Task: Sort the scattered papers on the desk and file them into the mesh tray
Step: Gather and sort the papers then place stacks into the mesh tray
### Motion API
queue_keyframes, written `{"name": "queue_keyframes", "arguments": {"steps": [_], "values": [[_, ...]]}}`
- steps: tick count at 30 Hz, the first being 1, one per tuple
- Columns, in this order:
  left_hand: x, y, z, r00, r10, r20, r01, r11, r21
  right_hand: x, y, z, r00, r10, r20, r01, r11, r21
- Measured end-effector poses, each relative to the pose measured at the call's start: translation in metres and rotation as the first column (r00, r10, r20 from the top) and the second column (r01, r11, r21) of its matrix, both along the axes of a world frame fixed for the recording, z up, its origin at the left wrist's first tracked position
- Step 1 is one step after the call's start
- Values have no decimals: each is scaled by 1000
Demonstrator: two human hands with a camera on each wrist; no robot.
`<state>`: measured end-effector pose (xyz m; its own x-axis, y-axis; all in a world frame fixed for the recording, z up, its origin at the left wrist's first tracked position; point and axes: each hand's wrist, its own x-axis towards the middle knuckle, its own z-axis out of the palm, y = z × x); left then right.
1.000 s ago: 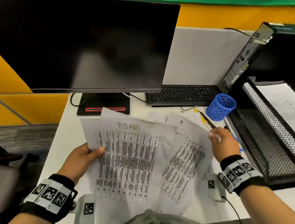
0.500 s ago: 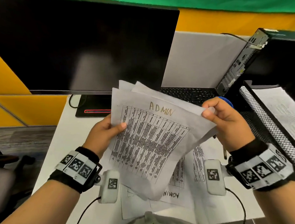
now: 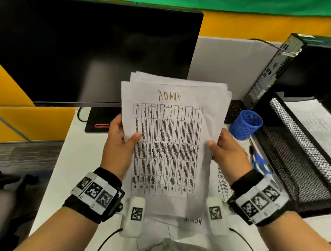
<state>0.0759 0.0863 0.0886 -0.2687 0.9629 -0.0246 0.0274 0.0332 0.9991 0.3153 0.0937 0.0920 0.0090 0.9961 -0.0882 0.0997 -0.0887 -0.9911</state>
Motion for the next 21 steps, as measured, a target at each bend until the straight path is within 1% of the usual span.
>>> {"name": "queue_keyframes", "arguments": {"steps": [1,3,5,7,8,10,12,15,18,21], "values": [[3,-1,2,999,-10,-37,10,1000,19,-7,-1,-4,995,-25,92,23,999,28],[11,-5,9,995,-17,-99,26,995,92,-19,-4,-2,986,-93,137,79,991,105],[16,-12,21,993,-15,-117,40,977,209,-30,-8,8,989,-130,73,111,968,224],[20,-21,29,993,-22,-112,57,947,316,-33,-13,12,991,-133,13,121,936,331],[21,-25,29,994,-28,-107,64,937,344,-33,-14,10,992,-122,-20,122,927,354],[21,-29,22,995,-55,-83,78,946,314,-30,-13,2,992,-115,-51,125,934,333],[19,-30,11,996,-75,-40,82,967,240,-28,-13,-7,991,-134,-24,135,943,304],[18,-27,3,997,-66,-34,71,984,164,-28,-12,-14,990,-139,-24,140,960,241],[20,-24,5,998,-54,-35,59,984,168,-30,-14,-12,991,-132,-2,129,967,221],[21,-24,4,999,-38,-32,43,981,188,-27,-15,-7,986,-158,-46,165,954,252]]}}
